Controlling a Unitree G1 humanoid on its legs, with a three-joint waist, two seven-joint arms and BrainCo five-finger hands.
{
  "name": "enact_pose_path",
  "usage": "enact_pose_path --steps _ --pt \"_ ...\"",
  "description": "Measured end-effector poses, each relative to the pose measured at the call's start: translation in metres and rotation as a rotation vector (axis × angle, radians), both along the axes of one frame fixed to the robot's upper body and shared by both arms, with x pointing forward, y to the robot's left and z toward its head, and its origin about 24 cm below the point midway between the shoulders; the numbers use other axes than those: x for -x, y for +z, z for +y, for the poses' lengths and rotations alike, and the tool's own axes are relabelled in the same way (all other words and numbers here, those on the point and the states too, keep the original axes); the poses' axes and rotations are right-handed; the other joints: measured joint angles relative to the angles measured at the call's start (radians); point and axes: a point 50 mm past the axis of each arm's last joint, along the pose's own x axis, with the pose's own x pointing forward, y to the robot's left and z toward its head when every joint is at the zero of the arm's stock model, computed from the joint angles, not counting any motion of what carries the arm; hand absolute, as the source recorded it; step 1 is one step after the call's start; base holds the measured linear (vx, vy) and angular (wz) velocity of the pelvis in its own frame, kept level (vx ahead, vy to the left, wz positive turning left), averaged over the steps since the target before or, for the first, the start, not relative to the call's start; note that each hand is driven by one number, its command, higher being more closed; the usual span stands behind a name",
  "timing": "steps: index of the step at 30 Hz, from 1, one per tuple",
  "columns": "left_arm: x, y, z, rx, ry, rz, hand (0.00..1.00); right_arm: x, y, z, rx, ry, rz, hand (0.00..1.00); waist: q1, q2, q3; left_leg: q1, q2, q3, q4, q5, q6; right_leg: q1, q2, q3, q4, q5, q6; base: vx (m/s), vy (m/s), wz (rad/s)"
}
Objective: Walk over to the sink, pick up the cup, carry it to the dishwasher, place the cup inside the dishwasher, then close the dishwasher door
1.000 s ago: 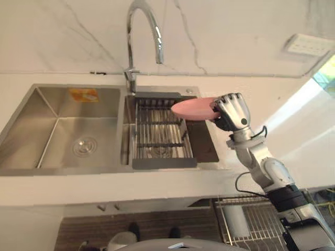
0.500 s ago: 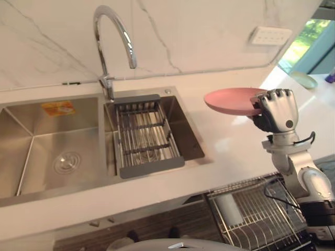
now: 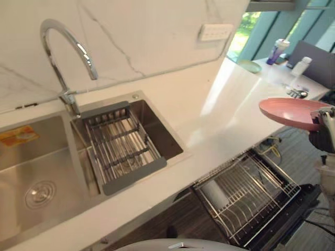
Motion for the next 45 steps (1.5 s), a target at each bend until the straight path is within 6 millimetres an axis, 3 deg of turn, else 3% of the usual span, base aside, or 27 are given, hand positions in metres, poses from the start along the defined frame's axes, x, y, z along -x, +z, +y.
enact_pose_path --steps 7,11,19,26,29,36,41,45 --pt "0.007 -0.001 0.000 0.007 0.006 0.037 0.00 0.025 -0.014 -0.028 0.013 -0.138 0.068 1.00 -0.031 0.005 -0.002 -0.004 0.009 0.032 0.060 -0.047 0.000 -0.008 -0.007 0.014 0.026 -0.011 0.006 0.03 -0.002 -0.14" --pt "0.008 -0.001 0.001 0.009 0.009 0.054 0.00 0.031 -0.013 -0.032 0.001 -0.167 0.043 1.00 -0.042 0.007 0.000 -0.016 0.016 0.047 0.105 -0.077 0.002 -0.011 -0.011 0.026 0.030 -0.011 0.006 0.01 -0.004 -0.11" --pt "0.009 -0.002 -0.002 0.014 -0.003 0.077 0.00 0.052 -0.044 -0.040 -0.117 -0.257 0.065 1.00 -0.058 0.016 0.023 -0.046 0.038 0.055 0.194 -0.141 -0.001 -0.014 -0.017 0.023 0.045 -0.015 0.007 -0.03 -0.008 -0.03" --pt "0.009 -0.003 -0.008 0.027 -0.016 0.093 0.00 0.060 -0.064 -0.043 -0.244 -0.321 0.059 1.00 -0.056 0.040 0.054 -0.067 0.053 0.061 0.240 -0.171 0.002 -0.021 -0.018 0.000 0.060 -0.020 -0.001 -0.01 -0.004 -0.02" --pt "0.002 -0.003 -0.009 0.031 -0.019 0.079 0.00 0.062 -0.082 -0.044 -0.337 -0.373 0.068 1.00 -0.044 0.049 0.079 -0.085 0.067 0.060 0.277 -0.184 0.003 -0.034 -0.016 -0.002 0.070 -0.021 0.000 0.00 0.000 0.00" --pt "-0.020 0.001 -0.006 -0.095 -0.087 0.038 0.00 0.046 -0.099 -0.037 -0.434 -0.406 0.069 1.00 -0.035 0.098 0.171 -0.143 0.086 0.049 0.346 -0.202 0.016 -0.076 -0.020 -0.006 0.098 -0.024 0.008 -0.02 0.003 0.03" --pt "-0.041 0.003 -0.007 -0.102 -0.109 0.000 0.00 0.029 -0.096 -0.040 -0.522 -0.449 0.001 1.00 -0.029 0.151 0.262 -0.190 0.081 0.046 0.372 -0.193 0.029 -0.122 -0.032 -0.002 0.106 -0.011 0.027 -0.06 0.027 0.00" --pt "-0.046 0.003 -0.010 -0.061 -0.114 -0.009 0.00 0.018 -0.088 -0.040 -0.540 -0.449 -0.052 1.00 -0.030 0.209 0.318 -0.212 0.039 -0.022 0.357 -0.158 0.018 -0.163 -0.060 0.004 0.121 -0.009 0.035 -0.02 0.020 -0.11"
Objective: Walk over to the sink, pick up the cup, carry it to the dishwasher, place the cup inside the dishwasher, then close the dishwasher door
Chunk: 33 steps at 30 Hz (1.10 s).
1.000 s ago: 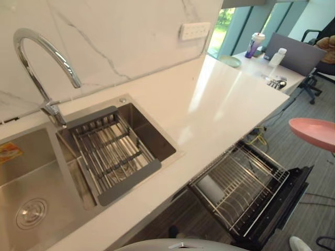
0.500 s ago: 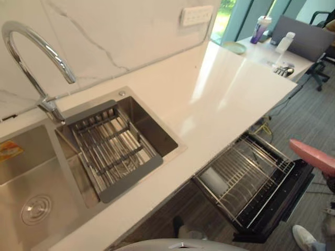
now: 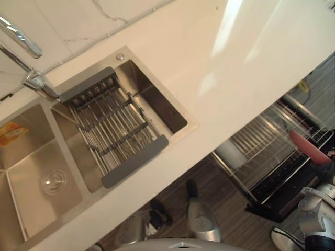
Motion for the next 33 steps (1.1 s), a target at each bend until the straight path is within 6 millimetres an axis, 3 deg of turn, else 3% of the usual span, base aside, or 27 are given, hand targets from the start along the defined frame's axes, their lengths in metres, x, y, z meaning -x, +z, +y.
enact_pose_path --steps 4,9,14,23,27,28,33 --pt "-0.010 0.000 -0.009 0.044 -0.005 -0.038 0.00 -0.011 0.016 -0.004 0.040 -0.016 -0.024 1.00 -0.012 0.064 0.048 -0.027 -0.045 -0.038 -0.047 0.039 -0.005 -0.054 -0.032 -0.001 0.004 0.012 0.013 -0.02 0.022 -0.09" --pt "-0.030 0.003 -0.016 0.074 -0.022 -0.099 0.00 -0.027 0.029 0.000 0.033 0.014 -0.072 1.00 -0.011 0.112 0.085 -0.048 -0.091 -0.085 -0.138 0.075 0.017 -0.110 -0.051 0.000 0.010 0.051 0.014 -0.05 0.038 0.00" --pt "-0.041 0.006 -0.018 0.100 -0.029 -0.133 0.00 -0.040 0.033 0.000 -0.014 0.005 -0.109 1.00 -0.002 0.119 0.081 -0.071 -0.117 -0.103 -0.194 0.135 -0.011 -0.151 -0.062 -0.003 0.001 0.073 0.010 -0.01 0.007 0.12" --pt "-0.042 0.005 -0.021 0.142 0.000 -0.149 0.00 -0.052 0.030 0.006 -0.038 0.023 -0.089 1.00 0.002 0.127 0.075 -0.100 -0.116 -0.157 -0.214 0.155 -0.045 -0.166 -0.057 -0.017 -0.026 0.086 0.002 0.01 -0.031 0.04" --pt "-0.049 0.006 -0.023 0.158 0.018 -0.164 0.00 -0.055 0.020 -0.008 -0.150 -0.052 -0.067 1.00 0.014 0.133 0.071 -0.103 -0.116 -0.179 -0.229 0.168 -0.048 -0.167 -0.058 -0.036 -0.020 0.086 0.000 0.00 -0.029 0.15" --pt "-0.048 0.006 -0.024 0.161 0.019 -0.162 0.00 -0.056 0.020 -0.012 -0.186 -0.084 -0.076 0.00 0.014 0.133 0.071 -0.104 -0.116 -0.183 -0.230 0.172 -0.046 -0.167 -0.058 -0.040 -0.020 0.085 -0.001 0.00 -0.032 0.09" --pt "-0.049 0.006 -0.027 0.171 0.015 -0.159 0.00 -0.052 0.030 -0.034 -0.278 -0.191 -0.102 0.00 0.019 0.139 0.066 -0.108 -0.116 -0.214 -0.233 0.182 -0.039 -0.167 -0.061 -0.067 0.001 0.072 -0.010 0.01 -0.023 0.18"
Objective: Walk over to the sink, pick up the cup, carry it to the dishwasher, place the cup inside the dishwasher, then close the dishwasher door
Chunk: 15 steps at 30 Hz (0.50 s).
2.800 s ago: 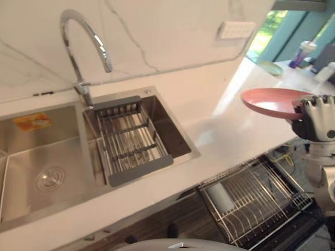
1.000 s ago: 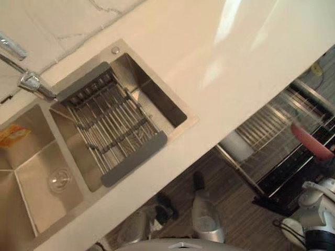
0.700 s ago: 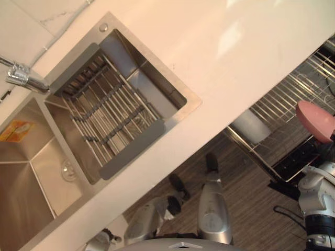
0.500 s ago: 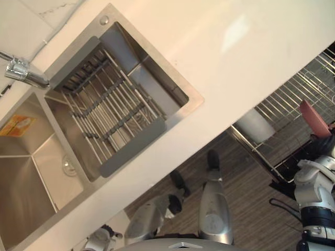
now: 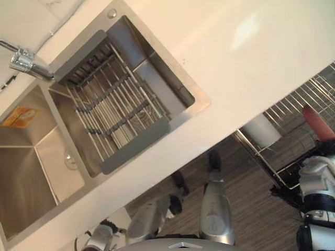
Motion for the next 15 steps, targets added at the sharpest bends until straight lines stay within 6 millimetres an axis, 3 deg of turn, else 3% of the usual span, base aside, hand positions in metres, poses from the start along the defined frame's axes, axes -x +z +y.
enact_pose_path --steps 4,10,13,15 --pt "-0.004 0.001 -0.002 0.004 -0.109 -0.005 0.00 0.002 0.003 -0.007 -0.062 -0.038 -0.018 0.00 -0.001 0.001 0.000 0.004 0.001 -0.016 0.000 0.003 -0.003 -0.001 -0.003 -0.015 0.028 -0.022 -0.001 0.02 -0.031 0.12" --pt "-0.008 0.003 -0.009 0.069 -0.101 -0.009 0.00 0.000 0.001 -0.004 -0.095 -0.008 -0.040 0.00 0.001 0.001 -0.001 0.021 0.002 -0.022 0.000 0.003 -0.003 0.003 -0.004 -0.015 0.055 -0.041 -0.002 0.00 -0.005 0.00" --pt "-0.008 0.003 -0.010 0.097 -0.109 -0.009 0.00 -0.003 -0.005 0.002 -0.143 0.080 -0.064 0.00 0.008 0.000 0.000 0.042 0.003 -0.028 -0.003 0.003 -0.003 0.016 -0.005 -0.017 0.075 -0.057 -0.002 0.01 -0.024 0.00" --pt "-0.007 0.002 -0.013 0.131 -0.118 0.004 0.00 -0.009 -0.008 0.020 -0.214 0.233 -0.117 0.00 0.007 -0.001 0.000 0.075 0.006 -0.038 -0.016 0.006 0.001 0.047 -0.001 -0.023 0.076 -0.066 0.002 0.01 -0.024 0.04"
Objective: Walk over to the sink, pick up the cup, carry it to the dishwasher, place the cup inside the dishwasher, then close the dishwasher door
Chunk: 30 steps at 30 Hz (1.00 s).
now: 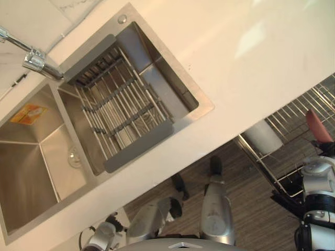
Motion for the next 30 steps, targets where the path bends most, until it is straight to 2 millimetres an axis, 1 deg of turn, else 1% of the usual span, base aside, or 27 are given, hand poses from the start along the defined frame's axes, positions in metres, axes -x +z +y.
enact_pose_path --steps 1,2,3,5,7,8,9,10,11,12,13,14,16,17,18,19,22,24,25,26,27,28,29,30 --pt "0.000 0.000 -0.001 0.011 -0.005 0.005 0.00 -0.002 -0.001 0.006 -0.045 0.053 -0.040 0.00 0.000 -0.001 0.000 0.008 0.001 -0.002 -0.001 -0.004 -0.006 0.008 0.001 -0.002 0.001 -0.002 0.000 0.01 -0.012 0.04" --pt "0.001 -0.001 -0.003 0.018 -0.017 0.010 0.00 -0.004 -0.003 0.015 -0.113 0.129 -0.096 0.00 -0.001 -0.001 0.001 0.018 0.003 -0.005 -0.001 -0.007 -0.009 0.020 0.001 -0.005 0.002 -0.006 0.000 0.01 -0.021 0.08" --pt "0.002 -0.001 -0.005 0.018 -0.047 0.020 0.00 -0.007 -0.007 0.030 -0.206 0.228 -0.163 0.00 -0.003 -0.003 0.002 0.032 0.007 -0.007 0.000 -0.010 -0.012 0.035 0.002 -0.013 0.008 -0.013 -0.002 0.01 -0.031 0.11" --pt "0.002 -0.001 -0.005 0.015 -0.108 0.033 0.00 -0.009 -0.014 0.045 -0.335 0.331 -0.232 0.00 -0.003 -0.008 0.006 0.040 0.013 -0.012 0.004 -0.014 -0.010 0.047 0.004 -0.023 0.014 -0.021 -0.004 0.02 -0.035 0.13" --pt "0.003 -0.002 -0.005 0.010 -0.188 0.064 0.00 -0.008 -0.023 0.053 -0.460 0.413 -0.269 0.00 -0.008 -0.012 0.005 0.048 0.019 -0.025 0.012 -0.017 -0.008 0.067 0.006 -0.038 0.016 -0.028 -0.007 0.03 -0.033 0.17" --pt "0.003 -0.002 -0.005 0.007 -0.209 0.075 0.00 -0.008 -0.026 0.054 -0.485 0.430 -0.265 0.00 -0.010 -0.014 0.004 0.049 0.022 -0.030 0.017 -0.019 -0.005 0.072 0.007 -0.043 0.018 -0.032 -0.008 0.05 -0.034 0.17" --pt "0.006 -0.003 -0.003 -0.002 -0.246 0.108 0.00 -0.005 -0.032 0.056 -0.529 0.459 -0.249 0.00 -0.008 -0.023 0.001 0.063 0.030 -0.033 0.031 -0.028 -0.005 0.092 0.012 -0.049 0.025 -0.034 -0.009 0.06 -0.046 0.07" --pt "0.010 -0.004 -0.001 -0.005 -0.256 0.138 0.00 -0.004 -0.036 0.057 -0.548 0.469 -0.243 0.00 -0.006 -0.042 -0.001 0.072 0.037 -0.034 0.040 -0.035 -0.003 0.104 0.018 -0.051 0.027 -0.037 -0.012 0.06 -0.053 0.00" --pt "0.014 -0.006 0.000 -0.004 -0.258 0.162 0.00 -0.004 -0.038 0.058 -0.556 0.475 -0.236 0.00 -0.002 -0.055 -0.010 0.077 0.042 -0.034 0.045 -0.037 -0.001 0.111 0.022 -0.052 0.027 -0.040 -0.014 0.06 -0.063 -0.03" --pt "0.020 -0.008 0.002 -0.006 -0.256 0.194 0.00 -0.002 -0.040 0.058 -0.566 0.472 -0.236 0.00 -0.001 -0.073 -0.042 0.078 0.052 -0.035 0.057 -0.045 -0.003 0.121 0.030 -0.058 0.026 -0.043 -0.017 0.07 -0.066 0.00" --pt "0.027 -0.010 0.004 -0.011 -0.248 0.217 0.00 0.001 -0.040 0.054 -0.583 0.452 -0.263 0.00 0.002 -0.099 -0.069 0.081 0.063 -0.037 0.059 -0.050 -0.004 0.138 0.040 -0.067 0.017 -0.045 -0.021 0.06 -0.062 0.04" --pt "0.028 -0.010 0.006 -0.014 -0.247 0.224 0.00 0.004 -0.040 0.051 -0.585 0.437 -0.277 0.00 0.006 -0.110 -0.081 0.093 0.068 -0.038 0.058 -0.052 -0.002 0.150 0.044 -0.072 0.011 -0.047 -0.024 0.06 -0.062 0.06" --pt "0.036 -0.010 0.017 -0.039 -0.221 0.250 0.00 0.012 -0.034 0.036 -0.580 0.375 -0.345 0.00 0.014 -0.165 -0.119 0.115 0.085 -0.043 0.056 -0.059 0.001 0.187 0.063 -0.079 -0.006 -0.051 -0.032 0.03 -0.051 0.03" --pt "0.038 -0.011 0.019 -0.043 -0.219 0.260 0.00 0.015 -0.032 0.032 -0.578 0.358 -0.370 0.00 0.015 -0.177 -0.133 0.115 0.088 -0.044 0.055 -0.060 0.001 0.190 0.067 -0.080 -0.011 -0.051 -0.032 0.02 -0.042 0.00" --pt "0.042 -0.011 0.023 -0.050 -0.215 0.274 0.00 0.018 -0.027 0.026 -0.568 0.323 -0.408 0.00 0.014 -0.195 -0.152 0.118 0.092 -0.044 0.053 -0.062 0.003 0.198 0.073 -0.081 -0.024 -0.048 -0.036 0.03 -0.032 -0.03" --pt "0.044 -0.011 0.025 -0.057 -0.212 0.287 0.00 0.022 -0.022 0.018 -0.554 0.291 -0.438 0.00 0.014 -0.207 -0.165 0.131 0.094 -0.040 0.043 -0.061 0.004 0.209 0.077 -0.080 -0.033 -0.046 -0.038 0.02 -0.024 -0.06" --pt "0.053 -0.012 0.026 -0.053 -0.205 0.319 0.00 0.031 -0.011 0.004 -0.560 0.249 -0.523 0.00 0.008 -0.214 -0.197 0.143 0.093 -0.031 0.023 -0.057 0.010 0.212 0.081 -0.073 -0.040 -0.043 -0.038 0.03 0.002 -0.08" --pt "0.058 -0.013 0.026 -0.033 -0.209 0.345 0.00 0.044 -0.004 -0.012 -0.616 0.207 -0.640 0.00 -0.001 -0.216 -0.204 0.161 0.094 -0.029 0.016 -0.058 0.010 0.231 0.086 -0.071 -0.055 -0.039 -0.038 0.02 0.002 -0.05" --pt "0.059 -0.013 0.026 -0.027 -0.209 0.351 0.00 0.049 -0.003 -0.016 -0.621 0.189 -0.662 0.00 -0.001 -0.217 -0.205 0.165 0.095 -0.027 0.014 -0.059 0.010 0.236 0.087 -0.070 -0.059 -0.038 -0.038 0.01 -0.003 -0.09" --pt "0.063 -0.014 0.026 -0.020 -0.206 0.364 0.00 0.059 -0.002 -0.025 -0.632 0.148 -0.708 0.00 -0.006 -0.223 -0.212 0.168 0.097 -0.019 0.008 -0.059 0.010 0.235 0.091 -0.064 -0.063 -0.037 -0.038 0.01 -0.006 -0.16" --pt "0.068 -0.014 0.026 -0.018 -0.201 0.378 0.00 0.069 -0.003 -0.036 -0.639 0.099 -0.732 0.00 -0.016 -0.222 -0.218 0.175 0.099 -0.006 0.003 -0.060 0.009 0.236 0.095 -0.055 -0.064 -0.037 -0.038 0.01 -0.008 -0.22" --pt "0.069 -0.014 0.026 -0.017 -0.199 0.384 0.00 0.074 -0.004 -0.042 -0.637 0.073 -0.728 0.00 -0.018 -0.223 -0.218 0.179 0.100 -0.003 0.000 -0.062 0.007 0.235 0.097 -0.049 -0.064 -0.037 -0.038 0.02 -0.011 -0.23" --pt "0.072 -0.014 0.026 -0.011 -0.180 0.396 0.00 0.092 -0.007 -0.059 -0.641 0.000 -0.702 0.00 -0.028 -0.229 -0.227 0.182 0.101 0.004 -0.007 -0.064 0.005 0.233 0.099 -0.043 -0.066 -0.037 -0.038 0.02 -0.007 -0.16" --pt "0.073 -0.015 0.026 -0.008 -0.173 0.401 0.00 0.099 -0.011 -0.063 -0.649 -0.031 -0.686 0.00 -0.032 -0.226 -0.235 0.184 0.101 0.009 -0.012 -0.065 0.003 0.233 0.101 -0.041 -0.067 -0.037 -0.038 0.02 -0.005 -0.12"
